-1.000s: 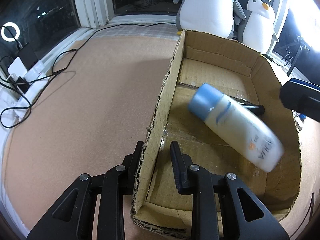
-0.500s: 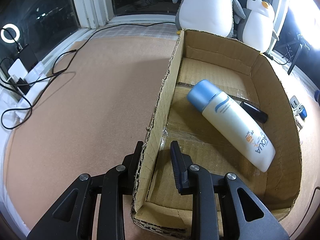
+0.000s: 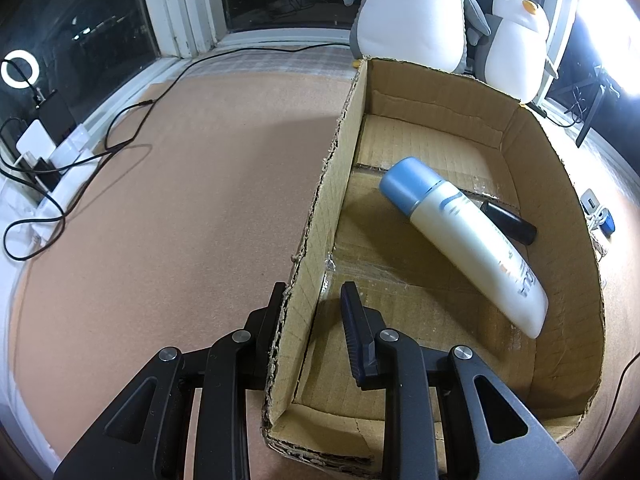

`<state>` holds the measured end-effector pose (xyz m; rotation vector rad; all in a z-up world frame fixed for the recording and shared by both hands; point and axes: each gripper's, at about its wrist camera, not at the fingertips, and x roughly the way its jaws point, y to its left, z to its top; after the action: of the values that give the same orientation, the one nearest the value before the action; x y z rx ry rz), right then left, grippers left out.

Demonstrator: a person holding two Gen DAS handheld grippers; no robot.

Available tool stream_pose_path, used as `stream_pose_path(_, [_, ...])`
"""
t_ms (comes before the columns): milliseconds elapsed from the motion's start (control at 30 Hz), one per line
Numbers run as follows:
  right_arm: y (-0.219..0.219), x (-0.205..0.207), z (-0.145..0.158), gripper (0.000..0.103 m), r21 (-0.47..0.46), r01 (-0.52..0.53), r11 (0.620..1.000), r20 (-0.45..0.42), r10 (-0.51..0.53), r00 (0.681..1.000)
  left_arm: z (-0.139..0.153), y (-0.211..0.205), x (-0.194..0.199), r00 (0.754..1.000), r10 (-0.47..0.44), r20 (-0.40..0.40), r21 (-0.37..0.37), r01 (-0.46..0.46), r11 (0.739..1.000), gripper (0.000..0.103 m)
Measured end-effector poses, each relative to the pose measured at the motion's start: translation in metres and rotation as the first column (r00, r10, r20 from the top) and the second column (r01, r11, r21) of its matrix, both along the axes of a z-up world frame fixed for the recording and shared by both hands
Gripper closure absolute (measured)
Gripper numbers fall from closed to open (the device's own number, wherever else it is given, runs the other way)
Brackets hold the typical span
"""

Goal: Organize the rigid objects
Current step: 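Move the right gripper back toward the blue tape measure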

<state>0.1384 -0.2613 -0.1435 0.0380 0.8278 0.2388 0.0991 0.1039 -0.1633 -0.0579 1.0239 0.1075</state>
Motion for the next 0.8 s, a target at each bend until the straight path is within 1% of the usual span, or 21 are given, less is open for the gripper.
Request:
stream_pose_path(100, [-0.022,0.009,-0.007,0.038,-0.011,0.049,0.999,-0.006,-0.049,0.999,0.000,0.000,0.000,1.000,0.000,-0.001,0.002,0.000,1.000,0.078])
stream_pose_path(267, [-0.042,0.024,-0.020,0.038,-0.038,0.090,0.995,-0.024,-0.091,0.996,0.001,-0.001,0.000,1.000,-0.002,-0.005,0.008,0.002,1.000,0.078])
stream_pose_path(500, [-0.043,0.045,-0.040,0.038,-0.067,0.083,0.994,-0.064,-0.088,0.994,0.002,-0.001,0.001,1.000,0.001,-0.011,0.019,0.000,1.000,0.078])
stream_pose_path(633, [-0.041,0.052,-0.044,0.038,-0.065,0.075,0.995,-0.073,-0.080,0.994,0.002,-0.001,0.002,1.000,0.002,-0.011,0.020,-0.001,1.000,0.078])
stream_pose_path(800, [-0.034,0.059,-0.049,0.038,-0.096,0.058,0.994,-0.079,-0.065,0.995,0.002,-0.002,0.002,1.000,0.001,-0.011,0.020,0.000,1.000,0.078])
